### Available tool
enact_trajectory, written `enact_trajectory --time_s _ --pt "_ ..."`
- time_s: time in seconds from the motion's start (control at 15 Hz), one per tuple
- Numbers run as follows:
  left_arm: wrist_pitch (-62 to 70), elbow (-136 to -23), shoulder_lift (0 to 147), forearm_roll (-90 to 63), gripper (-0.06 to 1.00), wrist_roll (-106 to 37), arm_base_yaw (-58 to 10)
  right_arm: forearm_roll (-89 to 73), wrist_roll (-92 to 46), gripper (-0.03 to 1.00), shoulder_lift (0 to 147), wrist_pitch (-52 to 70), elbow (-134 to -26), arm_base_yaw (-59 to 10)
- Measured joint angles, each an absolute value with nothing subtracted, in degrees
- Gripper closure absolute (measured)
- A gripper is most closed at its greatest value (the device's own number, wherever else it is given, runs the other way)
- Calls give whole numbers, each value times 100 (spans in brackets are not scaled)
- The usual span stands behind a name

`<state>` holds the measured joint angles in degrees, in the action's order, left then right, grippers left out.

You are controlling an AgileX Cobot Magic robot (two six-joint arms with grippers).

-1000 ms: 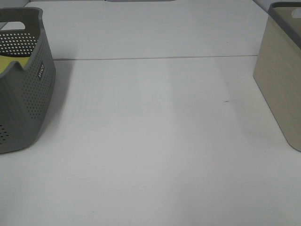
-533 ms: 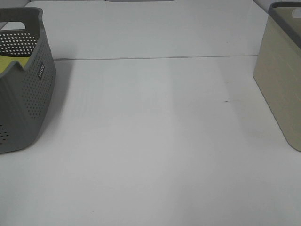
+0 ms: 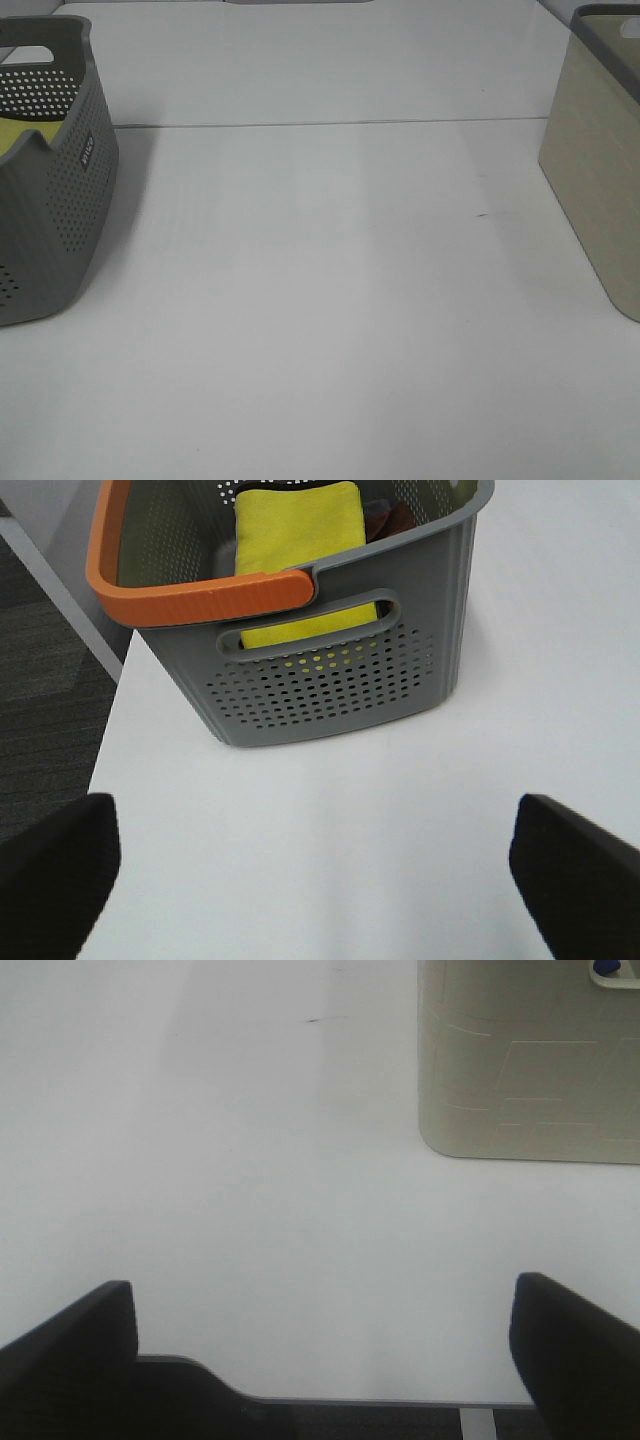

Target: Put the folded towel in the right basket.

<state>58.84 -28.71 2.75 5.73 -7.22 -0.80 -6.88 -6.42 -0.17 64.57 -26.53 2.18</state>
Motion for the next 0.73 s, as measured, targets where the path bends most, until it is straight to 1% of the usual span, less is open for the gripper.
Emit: enact_trajectory --time_s 0.73 --pt "5884 -2871 275 573 -4 -722 -80 -688 -642 0 -17 6457 -2653 218"
